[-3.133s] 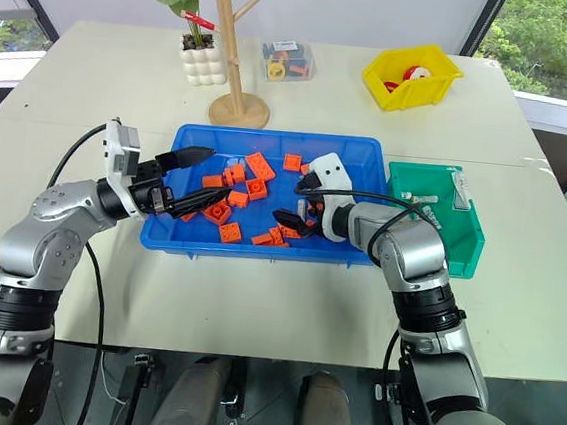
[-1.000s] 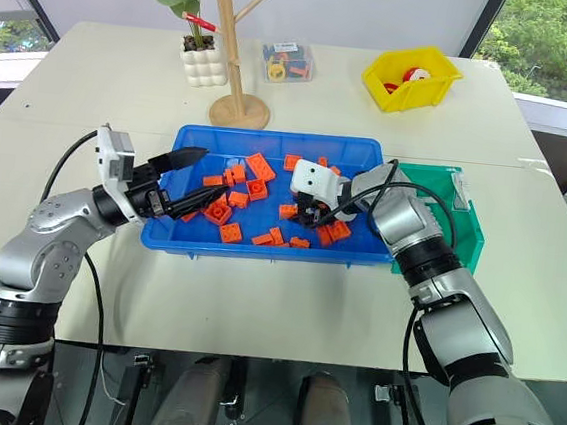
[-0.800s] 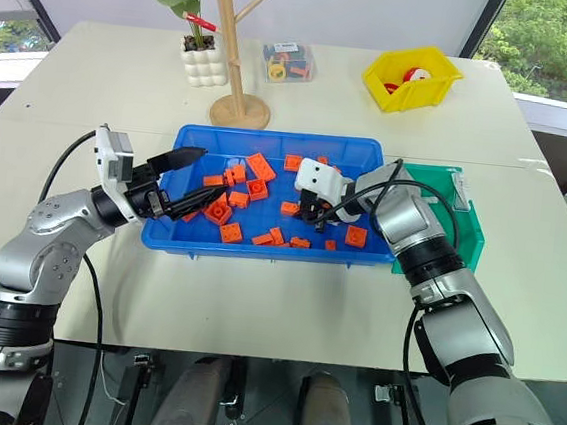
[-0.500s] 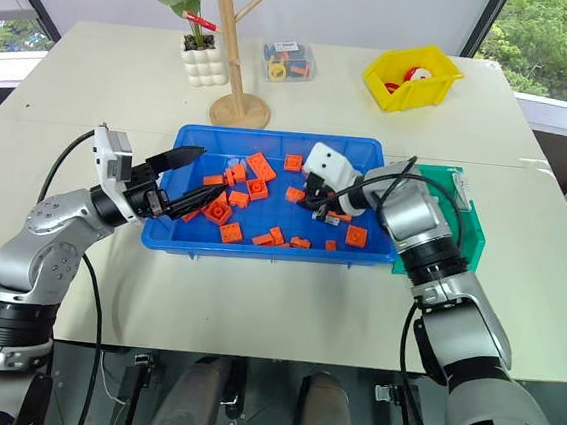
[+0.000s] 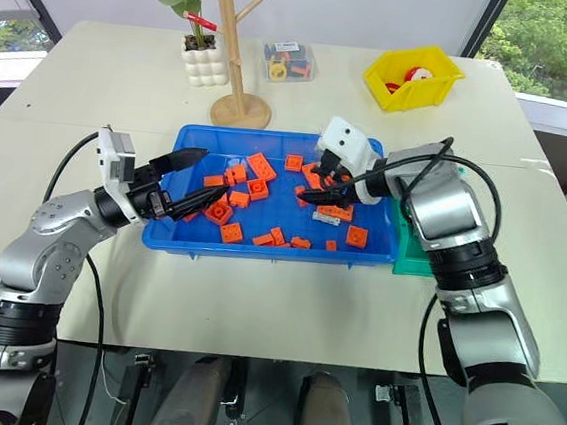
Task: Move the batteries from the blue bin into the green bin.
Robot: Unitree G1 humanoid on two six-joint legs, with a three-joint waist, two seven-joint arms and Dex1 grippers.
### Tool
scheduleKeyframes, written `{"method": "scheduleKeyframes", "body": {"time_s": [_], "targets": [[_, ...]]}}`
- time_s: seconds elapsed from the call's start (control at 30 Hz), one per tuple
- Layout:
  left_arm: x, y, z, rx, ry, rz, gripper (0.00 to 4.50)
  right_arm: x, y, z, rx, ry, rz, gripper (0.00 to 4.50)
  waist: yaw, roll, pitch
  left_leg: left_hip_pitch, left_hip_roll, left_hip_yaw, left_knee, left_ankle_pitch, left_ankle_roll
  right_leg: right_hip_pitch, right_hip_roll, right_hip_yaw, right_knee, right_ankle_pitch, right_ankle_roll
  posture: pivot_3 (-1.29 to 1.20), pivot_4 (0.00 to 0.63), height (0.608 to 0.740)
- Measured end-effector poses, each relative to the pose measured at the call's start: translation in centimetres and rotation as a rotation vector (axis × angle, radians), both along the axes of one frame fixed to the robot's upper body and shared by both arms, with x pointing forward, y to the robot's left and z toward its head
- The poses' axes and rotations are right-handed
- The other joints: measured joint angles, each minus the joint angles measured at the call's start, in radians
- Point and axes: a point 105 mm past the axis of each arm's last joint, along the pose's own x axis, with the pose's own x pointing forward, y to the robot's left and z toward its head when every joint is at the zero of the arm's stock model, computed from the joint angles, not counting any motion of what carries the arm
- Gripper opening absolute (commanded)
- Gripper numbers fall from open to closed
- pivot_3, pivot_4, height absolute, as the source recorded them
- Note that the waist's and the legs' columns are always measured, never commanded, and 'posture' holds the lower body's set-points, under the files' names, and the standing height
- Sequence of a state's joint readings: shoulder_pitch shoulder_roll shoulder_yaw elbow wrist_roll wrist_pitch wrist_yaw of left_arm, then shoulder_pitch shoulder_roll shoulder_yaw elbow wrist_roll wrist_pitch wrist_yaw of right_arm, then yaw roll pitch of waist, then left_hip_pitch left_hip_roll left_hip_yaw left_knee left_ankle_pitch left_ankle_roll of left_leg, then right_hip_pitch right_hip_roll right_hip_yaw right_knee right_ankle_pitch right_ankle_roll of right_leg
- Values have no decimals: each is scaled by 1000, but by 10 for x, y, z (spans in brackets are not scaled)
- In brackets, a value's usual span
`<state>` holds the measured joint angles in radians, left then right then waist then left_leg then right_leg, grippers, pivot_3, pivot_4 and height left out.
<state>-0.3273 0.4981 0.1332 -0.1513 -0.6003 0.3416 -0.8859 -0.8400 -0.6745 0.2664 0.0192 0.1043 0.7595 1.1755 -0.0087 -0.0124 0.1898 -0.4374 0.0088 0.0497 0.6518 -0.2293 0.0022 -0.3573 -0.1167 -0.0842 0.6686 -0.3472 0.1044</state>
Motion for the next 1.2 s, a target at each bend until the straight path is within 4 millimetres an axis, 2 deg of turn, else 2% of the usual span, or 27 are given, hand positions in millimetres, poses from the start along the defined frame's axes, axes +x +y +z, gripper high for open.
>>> {"method": "scheduleKeyframes", "body": {"time_s": [0.13,0.53,0.8,0.97,1.2], "targets": [[0,0,0,0,1,1,4500,-7,-13,-9,-34,41,-5,2916,-4,0,0,0,1,0,0,0,0,0,0,0,0,0,0,0,150,739],[1,1,0,-1,1,7,4500,-18,-10,-38,-62,123,27,2916,-1,0,0,0,0,0,0,0,0,1,0,0,-1,0,0,0,150,739],[1,2,-2,-3,8,20,4500,-10,-16,-54,-82,125,-12,2916,-1,0,0,0,0,0,0,0,0,0,0,0,-1,0,0,0,150,739],[-1,2,-2,-1,5,22,4500,-8,-16,-56,-74,134,-21,2916,-2,0,0,0,0,0,0,0,0,1,0,0,-1,0,0,0,150,739],[-1,3,-2,0,6,25,4500,-2,-13,-49,-56,114,-31,2916,-2,0,0,0,0,0,0,0,0,0,0,0,-1,0,0,0,150,739]]}}
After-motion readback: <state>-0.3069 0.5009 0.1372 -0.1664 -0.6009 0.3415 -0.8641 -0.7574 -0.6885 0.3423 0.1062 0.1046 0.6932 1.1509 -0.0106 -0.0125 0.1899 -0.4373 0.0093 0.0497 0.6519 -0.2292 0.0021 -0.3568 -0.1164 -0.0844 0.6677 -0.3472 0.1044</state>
